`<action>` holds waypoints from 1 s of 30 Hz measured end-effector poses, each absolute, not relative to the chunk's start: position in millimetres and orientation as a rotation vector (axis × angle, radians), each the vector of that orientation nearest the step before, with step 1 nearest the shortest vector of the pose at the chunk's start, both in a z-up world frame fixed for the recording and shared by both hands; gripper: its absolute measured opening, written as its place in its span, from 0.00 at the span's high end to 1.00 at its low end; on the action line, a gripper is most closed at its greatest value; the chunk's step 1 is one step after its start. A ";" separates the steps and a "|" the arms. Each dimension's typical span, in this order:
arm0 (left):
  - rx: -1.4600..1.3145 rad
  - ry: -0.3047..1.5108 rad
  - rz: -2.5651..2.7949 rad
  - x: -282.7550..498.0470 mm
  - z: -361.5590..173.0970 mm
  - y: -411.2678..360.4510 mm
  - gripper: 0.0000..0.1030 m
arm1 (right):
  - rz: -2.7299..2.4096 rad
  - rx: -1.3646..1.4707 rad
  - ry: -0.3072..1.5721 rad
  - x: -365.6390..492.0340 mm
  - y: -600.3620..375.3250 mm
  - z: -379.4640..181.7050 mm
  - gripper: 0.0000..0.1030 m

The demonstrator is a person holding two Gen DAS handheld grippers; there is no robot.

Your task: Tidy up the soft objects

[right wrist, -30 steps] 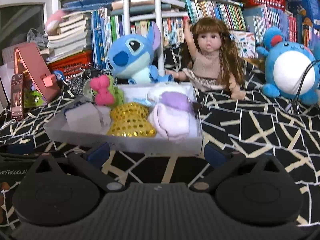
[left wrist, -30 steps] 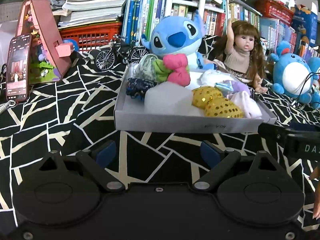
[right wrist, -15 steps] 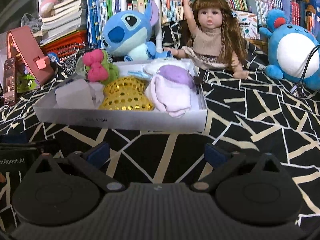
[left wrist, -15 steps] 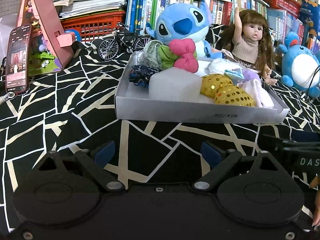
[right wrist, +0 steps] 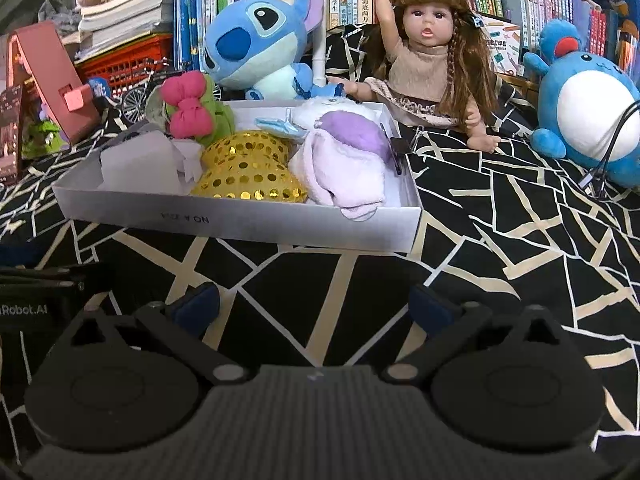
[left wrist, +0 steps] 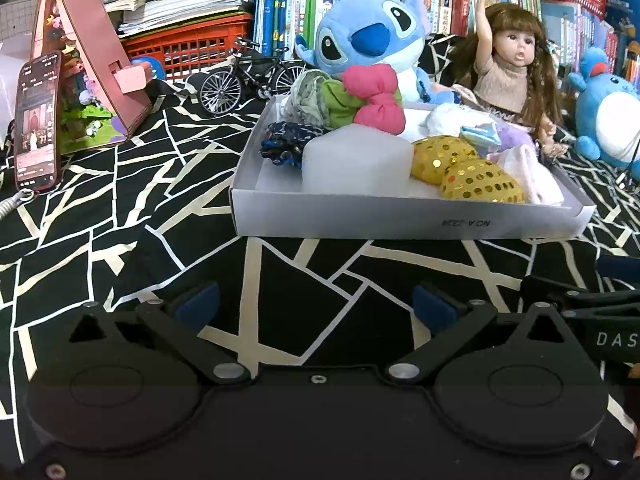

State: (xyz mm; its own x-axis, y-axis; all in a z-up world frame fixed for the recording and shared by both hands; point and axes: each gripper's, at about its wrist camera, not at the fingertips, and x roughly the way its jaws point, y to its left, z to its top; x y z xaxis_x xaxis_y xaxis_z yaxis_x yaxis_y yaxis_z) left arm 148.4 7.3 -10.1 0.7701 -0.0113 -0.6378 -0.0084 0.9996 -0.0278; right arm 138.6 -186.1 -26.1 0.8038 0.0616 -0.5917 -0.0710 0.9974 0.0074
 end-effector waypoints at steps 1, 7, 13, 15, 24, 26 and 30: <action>-0.024 0.694 0.005 149.4 -10.4 6.6 0.00 | 0.070 -0.018 0.634 138.7 -185.9 -26.0 0.00; -0.004 0.700 0.014 150.9 -11.4 3.4 0.00 | 0.071 -0.016 0.635 139.4 -186.1 -26.4 0.00; -0.002 0.700 0.014 150.9 -11.5 3.6 0.00 | 0.071 -0.015 0.634 139.5 -186.0 -26.6 0.00; -0.001 0.700 0.015 151.1 -11.6 3.0 0.00 | 0.071 -0.015 0.634 139.4 -186.2 -26.6 0.00; -0.002 0.700 0.014 150.9 -11.9 3.2 0.00 | 0.071 -0.016 0.634 139.7 -186.2 -26.7 0.00; -0.001 0.700 0.015 150.9 -11.9 3.1 0.00 | 0.071 -0.015 0.634 139.7 -186.1 -26.8 0.00; -0.001 0.700 0.015 150.7 -12.0 3.3 0.00 | 0.071 -0.015 0.634 139.6 -186.4 -26.8 0.00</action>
